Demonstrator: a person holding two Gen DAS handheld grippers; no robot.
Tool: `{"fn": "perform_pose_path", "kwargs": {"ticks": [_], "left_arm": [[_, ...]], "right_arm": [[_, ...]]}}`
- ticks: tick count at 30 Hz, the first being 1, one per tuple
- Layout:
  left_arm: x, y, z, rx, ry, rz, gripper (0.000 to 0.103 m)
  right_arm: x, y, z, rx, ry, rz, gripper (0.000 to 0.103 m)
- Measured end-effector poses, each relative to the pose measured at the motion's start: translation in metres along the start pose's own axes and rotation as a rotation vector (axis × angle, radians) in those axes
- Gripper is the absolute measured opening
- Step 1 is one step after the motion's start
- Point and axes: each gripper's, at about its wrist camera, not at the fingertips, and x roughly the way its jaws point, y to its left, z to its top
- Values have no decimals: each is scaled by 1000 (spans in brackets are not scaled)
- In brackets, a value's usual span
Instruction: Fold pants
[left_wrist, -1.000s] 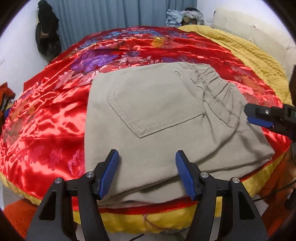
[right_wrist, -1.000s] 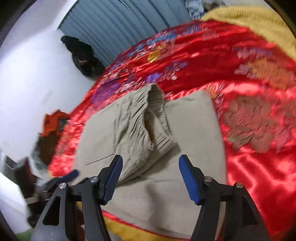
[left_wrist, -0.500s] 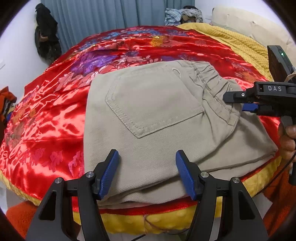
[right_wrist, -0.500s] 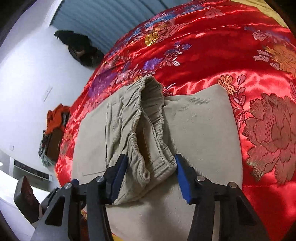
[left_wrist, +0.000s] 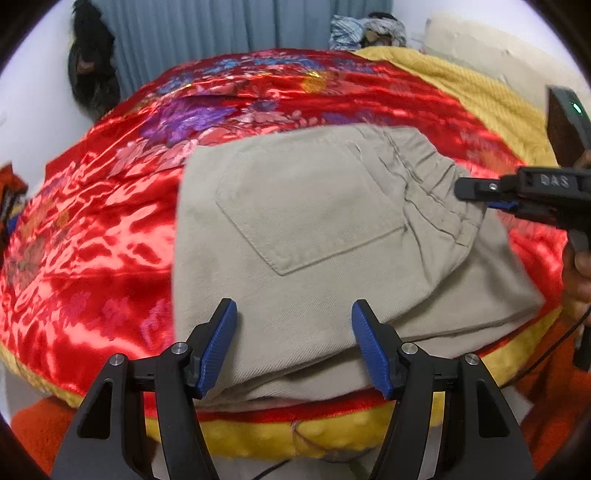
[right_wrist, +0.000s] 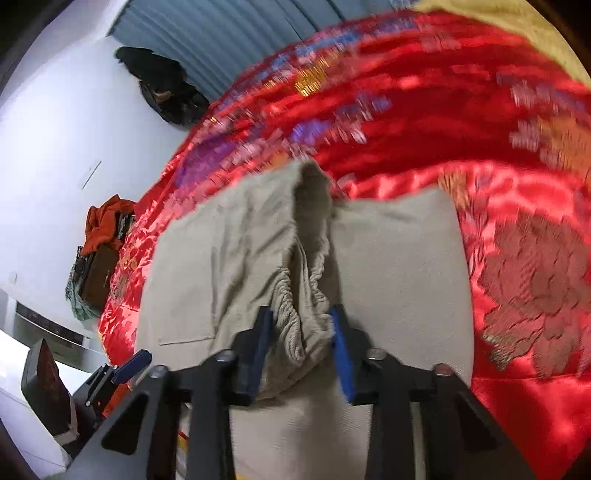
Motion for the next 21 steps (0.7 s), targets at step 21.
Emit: {"fn": "perform_pose_path", "kwargs": {"ticks": [21], "left_arm": [[27, -13, -14, 98, 123, 38, 69]], "right_arm": [[-58, -57, -76, 123, -71, -89, 27]]}}
